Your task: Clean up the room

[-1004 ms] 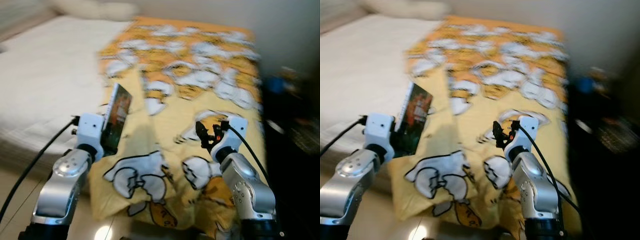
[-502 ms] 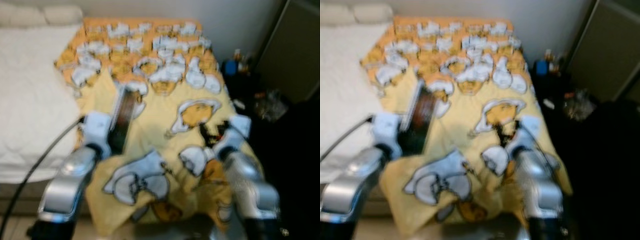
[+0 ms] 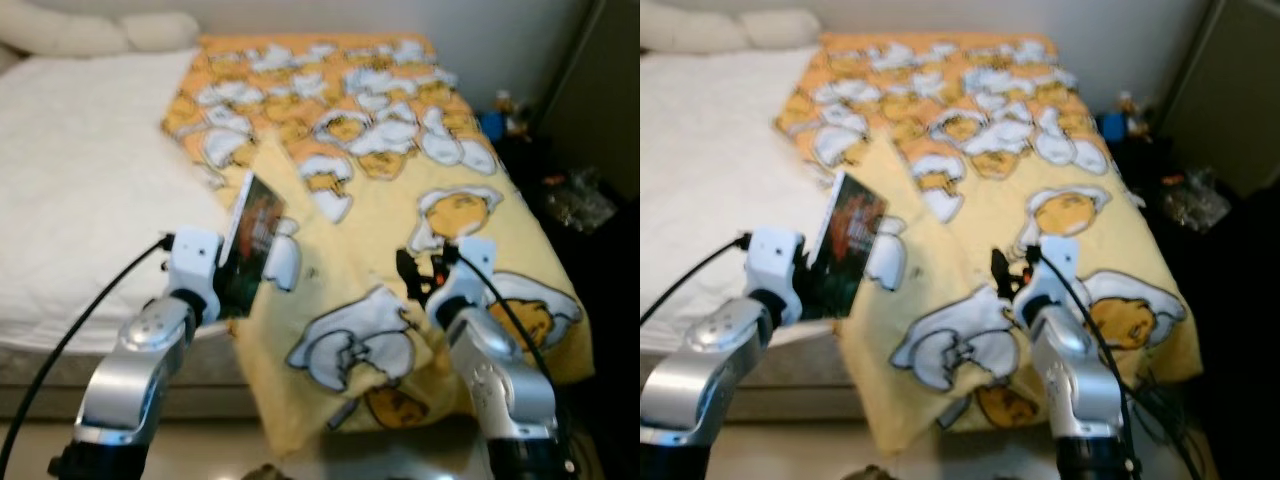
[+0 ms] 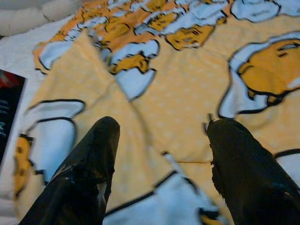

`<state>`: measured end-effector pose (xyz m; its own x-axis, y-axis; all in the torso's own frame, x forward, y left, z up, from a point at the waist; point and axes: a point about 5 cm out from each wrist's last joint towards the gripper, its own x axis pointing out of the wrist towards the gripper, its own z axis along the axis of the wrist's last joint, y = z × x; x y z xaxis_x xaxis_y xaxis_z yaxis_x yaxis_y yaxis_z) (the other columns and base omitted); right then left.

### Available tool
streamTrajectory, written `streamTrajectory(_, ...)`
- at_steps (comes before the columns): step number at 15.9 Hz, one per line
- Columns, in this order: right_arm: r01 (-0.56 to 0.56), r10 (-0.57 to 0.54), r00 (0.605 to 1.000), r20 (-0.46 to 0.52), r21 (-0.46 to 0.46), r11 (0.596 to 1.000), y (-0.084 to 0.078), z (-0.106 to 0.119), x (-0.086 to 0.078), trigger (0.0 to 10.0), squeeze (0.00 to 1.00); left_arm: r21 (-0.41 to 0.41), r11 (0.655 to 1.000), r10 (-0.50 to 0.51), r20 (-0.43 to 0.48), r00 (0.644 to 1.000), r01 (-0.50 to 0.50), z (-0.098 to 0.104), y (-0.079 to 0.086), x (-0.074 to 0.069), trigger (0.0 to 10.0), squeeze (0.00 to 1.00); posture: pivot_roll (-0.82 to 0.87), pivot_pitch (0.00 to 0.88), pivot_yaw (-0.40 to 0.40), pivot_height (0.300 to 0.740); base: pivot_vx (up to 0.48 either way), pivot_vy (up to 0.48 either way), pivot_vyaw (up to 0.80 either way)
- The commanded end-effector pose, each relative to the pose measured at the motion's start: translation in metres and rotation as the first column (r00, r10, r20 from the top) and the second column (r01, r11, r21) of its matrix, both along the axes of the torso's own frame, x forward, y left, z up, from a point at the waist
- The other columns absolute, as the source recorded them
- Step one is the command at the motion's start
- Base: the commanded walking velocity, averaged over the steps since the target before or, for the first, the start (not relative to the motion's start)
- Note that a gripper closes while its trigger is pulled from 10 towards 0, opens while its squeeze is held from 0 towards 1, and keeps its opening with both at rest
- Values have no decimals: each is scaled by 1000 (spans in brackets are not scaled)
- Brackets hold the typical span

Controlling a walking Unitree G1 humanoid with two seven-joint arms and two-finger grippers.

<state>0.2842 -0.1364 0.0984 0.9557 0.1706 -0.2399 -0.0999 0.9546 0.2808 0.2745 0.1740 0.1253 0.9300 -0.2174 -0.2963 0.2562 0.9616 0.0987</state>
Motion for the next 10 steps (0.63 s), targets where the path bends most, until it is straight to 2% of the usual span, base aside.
streamTrajectory(1,-6,5,1000,28,7,1000,3,8,4,10000,0,15,1000,3,57,998,-3,12,2,4,10000,0,-40,0,21,740,0,409,0)
streamTrajectory(10,-17,17,999,30,4,1000,3,9,4,10000,0,14,1000,22,51,998,-23,11,3,6,10000,0,-47,0,19,740,0,407,0)
